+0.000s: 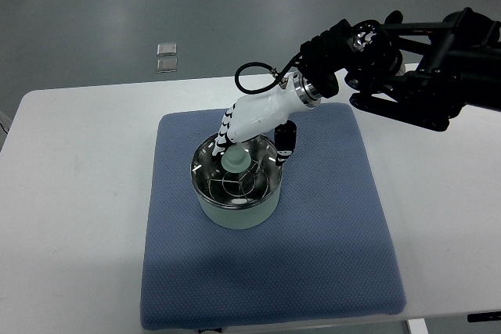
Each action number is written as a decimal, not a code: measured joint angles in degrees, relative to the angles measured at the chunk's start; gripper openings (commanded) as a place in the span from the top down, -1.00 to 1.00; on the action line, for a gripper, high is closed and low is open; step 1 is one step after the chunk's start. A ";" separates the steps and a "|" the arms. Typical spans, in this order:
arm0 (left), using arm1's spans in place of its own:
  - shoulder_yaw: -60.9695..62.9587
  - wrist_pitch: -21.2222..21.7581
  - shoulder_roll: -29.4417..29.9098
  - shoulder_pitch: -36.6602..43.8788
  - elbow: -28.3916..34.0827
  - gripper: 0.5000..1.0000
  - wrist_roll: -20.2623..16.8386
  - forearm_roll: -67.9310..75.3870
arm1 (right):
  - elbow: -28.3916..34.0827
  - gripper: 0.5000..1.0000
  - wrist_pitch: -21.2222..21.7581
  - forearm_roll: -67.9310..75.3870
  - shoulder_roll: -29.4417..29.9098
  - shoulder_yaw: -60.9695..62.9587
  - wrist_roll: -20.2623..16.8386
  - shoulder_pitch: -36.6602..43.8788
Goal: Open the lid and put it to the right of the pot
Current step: 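Lower the right hand onto the green lid knob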
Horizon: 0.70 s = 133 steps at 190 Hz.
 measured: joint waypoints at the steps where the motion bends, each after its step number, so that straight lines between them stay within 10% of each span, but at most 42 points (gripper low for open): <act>1: 0.00 0.00 0.00 0.00 0.00 -1.00 0.00 0.00 | -0.01 -0.64 0.00 0.00 0.00 0.01 0.00 0.00; 133: 0.00 0.00 0.00 0.01 0.00 -1.00 0.01 0.00 | -0.69 -0.28 -2.10 0.07 0.12 0.49 0.01 -0.64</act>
